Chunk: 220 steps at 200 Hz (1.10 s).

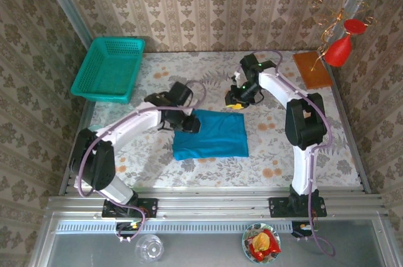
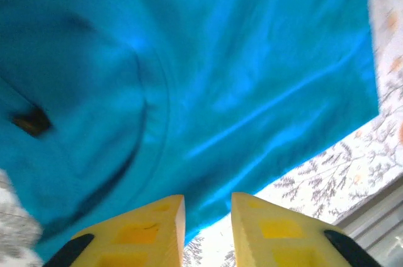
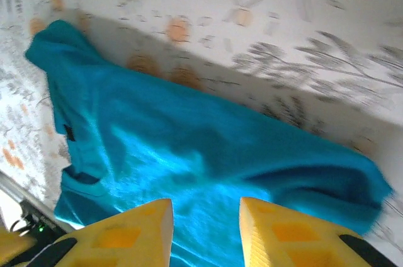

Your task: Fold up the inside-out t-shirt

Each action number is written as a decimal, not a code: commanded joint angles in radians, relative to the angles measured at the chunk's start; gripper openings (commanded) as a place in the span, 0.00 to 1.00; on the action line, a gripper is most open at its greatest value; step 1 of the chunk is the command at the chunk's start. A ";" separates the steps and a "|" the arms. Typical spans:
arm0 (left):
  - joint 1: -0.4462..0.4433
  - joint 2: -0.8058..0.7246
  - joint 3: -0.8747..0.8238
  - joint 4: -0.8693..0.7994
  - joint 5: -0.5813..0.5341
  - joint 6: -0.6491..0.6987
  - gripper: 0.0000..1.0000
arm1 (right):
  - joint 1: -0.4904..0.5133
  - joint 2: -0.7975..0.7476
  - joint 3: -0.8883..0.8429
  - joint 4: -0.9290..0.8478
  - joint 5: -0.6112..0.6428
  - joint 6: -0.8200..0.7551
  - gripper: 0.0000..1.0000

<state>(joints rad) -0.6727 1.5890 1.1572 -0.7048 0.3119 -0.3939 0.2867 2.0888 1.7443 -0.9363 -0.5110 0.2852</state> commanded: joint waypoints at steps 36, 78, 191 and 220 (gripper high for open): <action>0.072 0.145 -0.146 0.178 0.047 -0.089 0.20 | -0.006 0.114 -0.020 -0.044 0.060 0.027 0.28; 0.166 0.221 -0.069 0.117 -0.011 0.018 0.19 | -0.006 -0.032 -0.287 0.042 0.089 0.090 0.26; 0.275 0.317 0.232 0.049 0.064 0.183 0.24 | 0.393 -0.431 -0.840 0.439 0.023 0.561 0.27; 0.234 0.199 0.195 0.025 0.067 0.166 0.26 | 0.350 -0.473 -0.750 0.283 0.126 0.477 0.31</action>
<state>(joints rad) -0.4026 1.9144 1.3647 -0.6323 0.3592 -0.2478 0.6792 1.6691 0.9176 -0.5541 -0.4759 0.7708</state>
